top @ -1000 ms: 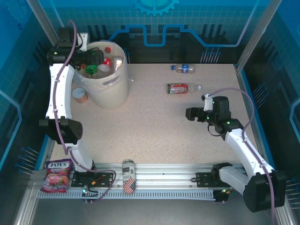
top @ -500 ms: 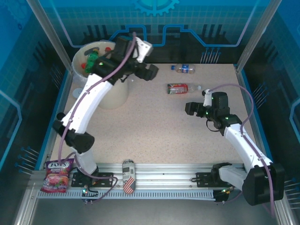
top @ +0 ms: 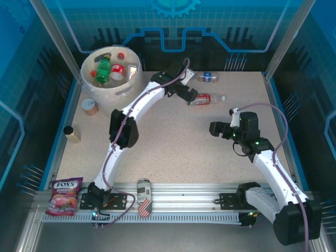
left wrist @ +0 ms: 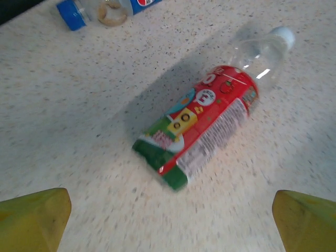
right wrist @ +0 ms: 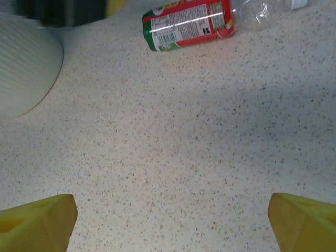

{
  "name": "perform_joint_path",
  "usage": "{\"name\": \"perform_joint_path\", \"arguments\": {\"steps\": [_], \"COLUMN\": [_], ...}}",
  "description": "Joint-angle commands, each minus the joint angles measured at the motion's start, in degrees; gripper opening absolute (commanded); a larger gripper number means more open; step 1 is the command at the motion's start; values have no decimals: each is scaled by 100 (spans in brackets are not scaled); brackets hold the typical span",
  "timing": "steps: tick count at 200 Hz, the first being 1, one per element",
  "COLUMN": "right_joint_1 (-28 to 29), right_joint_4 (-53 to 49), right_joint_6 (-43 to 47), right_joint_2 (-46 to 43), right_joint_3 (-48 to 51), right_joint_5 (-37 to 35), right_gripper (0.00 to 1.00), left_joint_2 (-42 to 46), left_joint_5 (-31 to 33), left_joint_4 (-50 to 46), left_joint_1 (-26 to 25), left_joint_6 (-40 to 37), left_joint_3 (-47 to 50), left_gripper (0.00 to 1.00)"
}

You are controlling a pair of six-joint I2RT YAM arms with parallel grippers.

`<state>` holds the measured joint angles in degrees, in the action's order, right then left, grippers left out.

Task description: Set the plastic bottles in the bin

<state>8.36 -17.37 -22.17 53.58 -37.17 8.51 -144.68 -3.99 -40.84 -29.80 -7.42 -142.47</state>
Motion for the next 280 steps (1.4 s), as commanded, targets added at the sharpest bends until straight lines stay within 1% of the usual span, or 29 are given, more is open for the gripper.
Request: {"name": "perform_joint_path", "arguments": {"steps": [1, 23, 41, 61, 75, 97, 126, 152, 180, 195, 209, 231, 254, 268, 280], "right_joint_1": [69, 69, 68, 70, 69, 69, 70, 71, 61, 30, -38, -212, -443, -559, -574], "right_joint_4": [-16, -87, -135, -161, -176, -199, -188, -163, -168, -179, -152, -41, 323, 541, 712], "right_joint_6": [-74, -45, -19, 1, 19, 51, 85, 82, 112, 6, -150, -323, -438, -535, -594], "right_joint_2": [-209, -299, -336, -366, -370, -392, -375, -366, -315, -232, -113, 134, 451, 745, 1040], "right_joint_3": [68, 145, 201, 236, 235, 228, 186, 152, 83, 18, -47, -130, -194, -294, -422], "right_joint_5": [150, 146, 133, 118, 100, 41, 32, 23, -63, -176, -289, -351, -362, -359, -404], "right_gripper": [95, 95, 95, 95, 95, 95, 95, 95, 94, 93, 91, 90, 88, 88, 87], "left_joint_2": [-369, -533, -799, -1149, -1274, -1274, -1133, -926, -366, 37, 474, 985, 1518, 1869, 2170], "left_joint_5": [-64, -68, -172, -378, -590, -903, -1123, -1376, -1817, -2064, -2327, -2359, -2141, -2070, -1963], "left_joint_4": [510, 1254, 1480, 1406, 1352, 1176, 988, 750, 747, 875, 1205, 1342, 1542, 1767, 1993], "left_joint_1": [16, 34, 36, 36, 36, 41, 27, -15, -176, -306, -451, -705, -941, -1009, -1066], "left_joint_6": [443, 878, 1105, 1295, 1388, 1401, 1285, 1180, 901, 815, 803, 848, 833, 999, 1114], "left_joint_3": [-386, -73, -280, -745, -852, -801, -535, -300, 517, 1046, 1674, 2292, 3000, 3503, 3981], "left_gripper": [99, 99, 99, 99, 99, 98, 94, 88, 83, 82, 81, 77, 73, 67, 67]}}
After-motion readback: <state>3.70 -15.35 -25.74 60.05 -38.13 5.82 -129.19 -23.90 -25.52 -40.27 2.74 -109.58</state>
